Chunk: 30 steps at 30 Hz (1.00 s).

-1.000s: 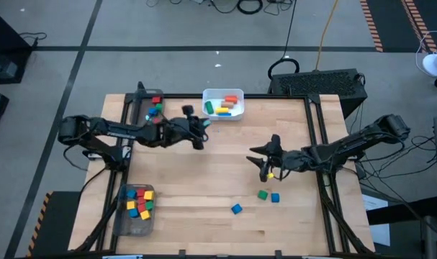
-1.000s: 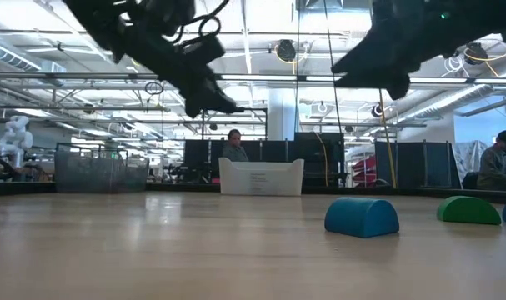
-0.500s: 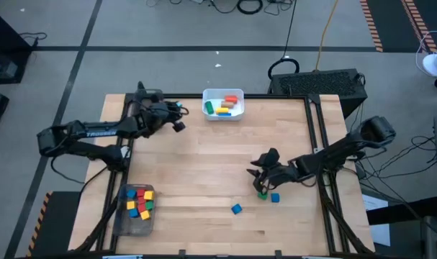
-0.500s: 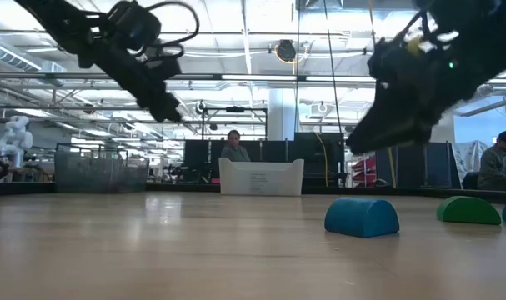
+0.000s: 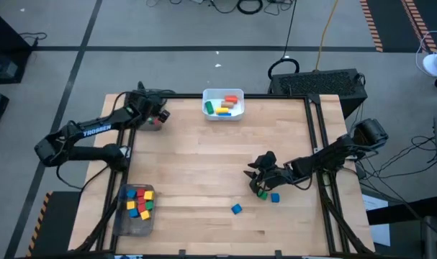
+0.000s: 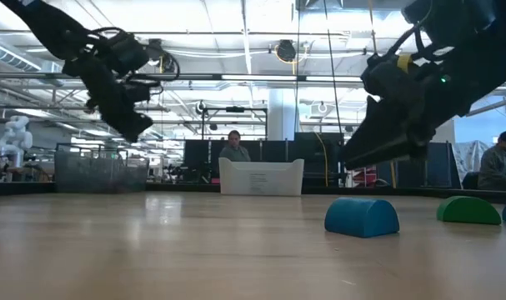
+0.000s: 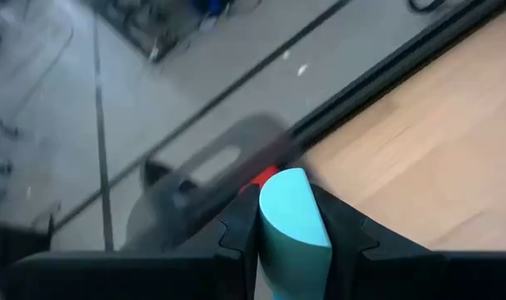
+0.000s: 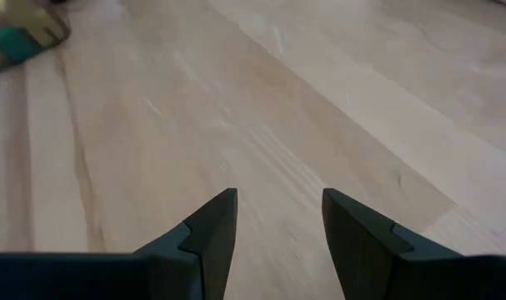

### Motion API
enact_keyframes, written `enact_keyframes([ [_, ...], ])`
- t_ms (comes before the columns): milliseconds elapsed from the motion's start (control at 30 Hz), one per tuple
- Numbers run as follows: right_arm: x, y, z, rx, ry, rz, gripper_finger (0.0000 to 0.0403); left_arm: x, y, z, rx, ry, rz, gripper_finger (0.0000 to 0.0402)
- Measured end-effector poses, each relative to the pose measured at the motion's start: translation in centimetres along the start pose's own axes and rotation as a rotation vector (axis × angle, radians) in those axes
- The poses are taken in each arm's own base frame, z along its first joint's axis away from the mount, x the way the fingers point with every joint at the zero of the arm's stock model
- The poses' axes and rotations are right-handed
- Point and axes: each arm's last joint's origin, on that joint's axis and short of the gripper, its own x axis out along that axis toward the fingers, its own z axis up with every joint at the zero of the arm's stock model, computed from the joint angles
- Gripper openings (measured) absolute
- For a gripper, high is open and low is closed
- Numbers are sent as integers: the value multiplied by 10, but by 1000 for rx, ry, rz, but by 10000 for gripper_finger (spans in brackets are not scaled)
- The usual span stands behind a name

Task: Sort blocks by size
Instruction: Put the light blue semicircle block into the top black bin, then put the dark blue semicircle block into the top black bin

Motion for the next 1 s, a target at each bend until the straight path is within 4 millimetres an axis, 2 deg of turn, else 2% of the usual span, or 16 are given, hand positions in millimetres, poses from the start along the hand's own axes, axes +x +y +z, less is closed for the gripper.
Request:
enact_keyframes([
  [167,0,1,0,-10,-5,8,161,8,14,-9,-70,79,-31,88],
  [567,0,3,2,0,-21,27,161,15,29,-12,-133,100,-28,91],
  [667,-1,4,4,-3,-33,38,161,15,29,-12,-146,96,-44,113],
  [833,-1,6,5,-25,-41,57,161,15,29,-12,-152,101,-55,179],
  [1000,-2,12,7,-76,-4,188,161,15,27,-13,-122,99,-117,220],
])
